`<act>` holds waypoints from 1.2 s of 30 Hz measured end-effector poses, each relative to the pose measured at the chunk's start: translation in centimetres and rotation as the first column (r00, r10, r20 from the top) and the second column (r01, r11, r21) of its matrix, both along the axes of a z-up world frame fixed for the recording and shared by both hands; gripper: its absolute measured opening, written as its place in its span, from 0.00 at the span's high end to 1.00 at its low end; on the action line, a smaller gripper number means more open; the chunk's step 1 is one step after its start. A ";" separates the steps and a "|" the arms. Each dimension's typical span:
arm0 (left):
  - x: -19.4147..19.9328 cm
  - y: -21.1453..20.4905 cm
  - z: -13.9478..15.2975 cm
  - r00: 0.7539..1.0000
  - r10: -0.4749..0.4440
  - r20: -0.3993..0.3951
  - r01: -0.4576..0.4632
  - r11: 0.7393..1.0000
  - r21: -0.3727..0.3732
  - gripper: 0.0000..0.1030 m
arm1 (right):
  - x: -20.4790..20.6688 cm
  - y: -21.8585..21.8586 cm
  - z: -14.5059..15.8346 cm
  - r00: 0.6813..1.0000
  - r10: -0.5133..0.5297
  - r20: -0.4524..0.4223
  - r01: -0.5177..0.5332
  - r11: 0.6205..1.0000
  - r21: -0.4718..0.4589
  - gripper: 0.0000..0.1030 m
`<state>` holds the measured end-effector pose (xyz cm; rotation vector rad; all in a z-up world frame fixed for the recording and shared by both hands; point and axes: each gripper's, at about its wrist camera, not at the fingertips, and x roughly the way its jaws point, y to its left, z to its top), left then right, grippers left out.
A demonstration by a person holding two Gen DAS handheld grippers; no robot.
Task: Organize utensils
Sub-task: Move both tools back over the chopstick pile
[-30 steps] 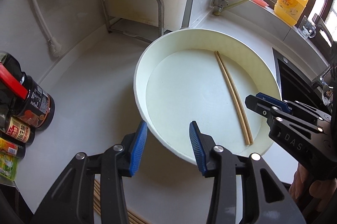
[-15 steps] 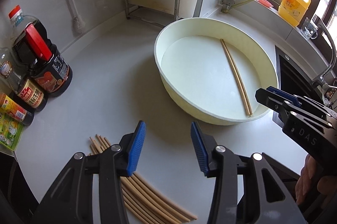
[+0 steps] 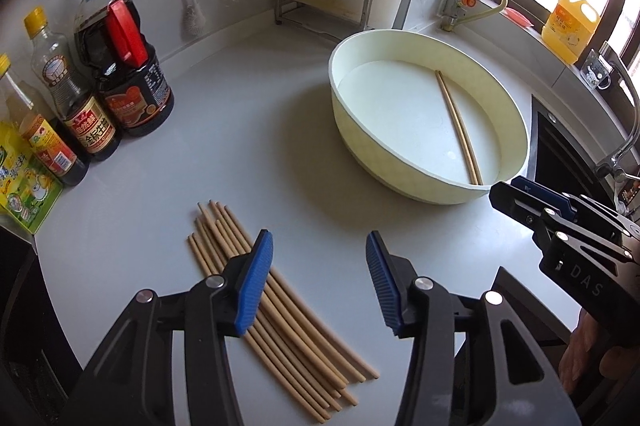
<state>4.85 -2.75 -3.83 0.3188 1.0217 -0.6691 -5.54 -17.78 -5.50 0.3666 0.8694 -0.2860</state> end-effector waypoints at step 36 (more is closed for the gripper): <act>-1.0 11.7 -7.7 0.882 0.466 -0.065 -0.464 0.885 0.050 0.38 | 4.5 9.5 -8.0 0.902 0.401 -0.157 -0.402 0.915 0.029 0.60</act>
